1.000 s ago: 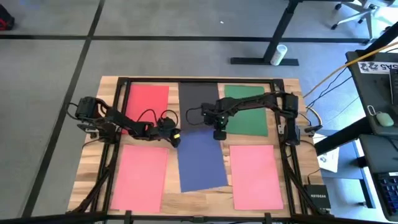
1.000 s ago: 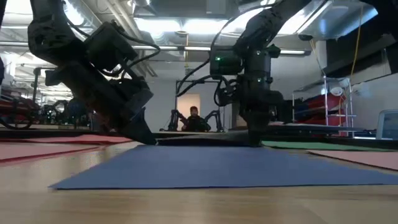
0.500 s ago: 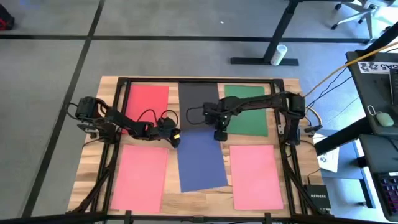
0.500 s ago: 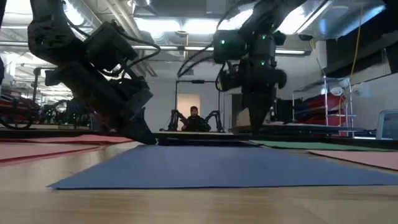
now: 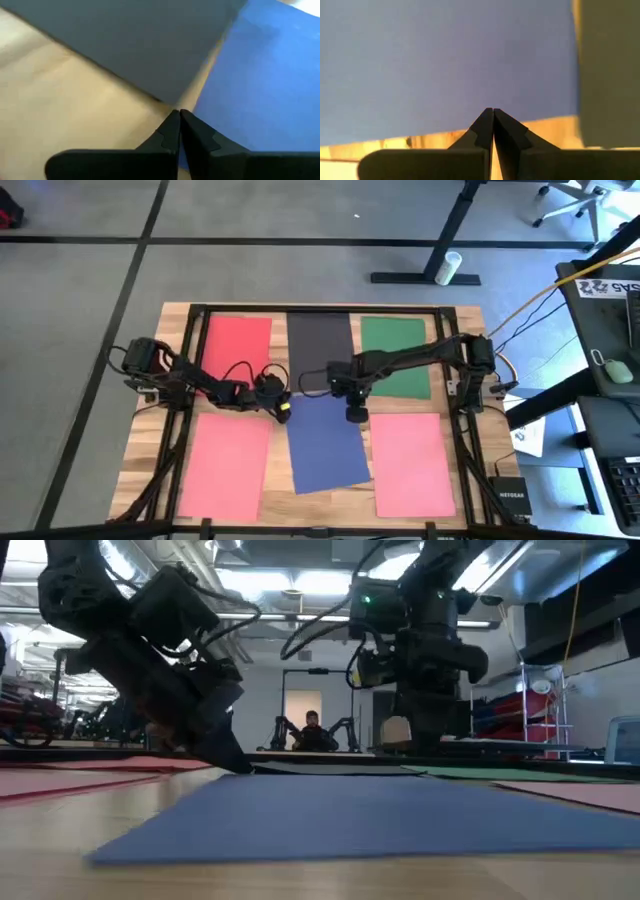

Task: Organize paper
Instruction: Adjust the blue paper

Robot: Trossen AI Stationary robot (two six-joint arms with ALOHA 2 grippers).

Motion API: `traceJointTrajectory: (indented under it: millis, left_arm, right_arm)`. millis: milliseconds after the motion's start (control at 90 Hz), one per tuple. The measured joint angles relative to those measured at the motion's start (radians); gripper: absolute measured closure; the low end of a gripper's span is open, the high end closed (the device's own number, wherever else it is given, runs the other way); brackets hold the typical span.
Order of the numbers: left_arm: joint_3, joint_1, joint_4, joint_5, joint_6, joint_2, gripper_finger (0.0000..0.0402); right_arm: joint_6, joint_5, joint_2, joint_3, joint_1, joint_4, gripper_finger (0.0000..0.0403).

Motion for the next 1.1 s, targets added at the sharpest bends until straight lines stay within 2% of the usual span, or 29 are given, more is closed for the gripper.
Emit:
traceJointTrajectory:
  millis: [100,267,478,567,778,933,1100]
  left_arm:
    - [0.019,-0.052,-0.004,0.06,0.017,-0.044,0.0402]
    - [0.04,-0.118,0.002,0.033,0.065,-0.127,0.0402]
    - [0.039,-0.141,-0.094,-0.005,0.04,-0.178,0.0402]
    - [0.039,-0.15,-0.085,0.032,0.035,-0.178,0.0402]
    - [0.076,-0.255,-0.094,0.166,0.07,-0.124,0.0402]
    - [0.107,-0.306,-0.182,0.174,0.041,-0.052,0.0402]
    - [0.126,-0.292,-0.234,0.164,0.007,0.01,0.0401]
  right_arm:
    - [0.042,-0.008,0.002,-0.045,0.023,0.09,0.0403]
    - [0.081,-0.035,0.002,-0.081,0.062,0.127,0.0403]
    - [0.1,-0.036,0.001,-0.075,0.09,0.142,0.0403]
    - [0.097,-0.026,-0.003,-0.058,0.089,0.144,0.0403]
    - [0.056,0.016,-0.005,-0.01,0.076,0.12,0.0403]
    - [0.04,0.0,-0.005,0.001,0.073,0.119,0.0403]
    - [0.035,-0.008,-0.005,-0.008,0.074,0.114,0.0403]
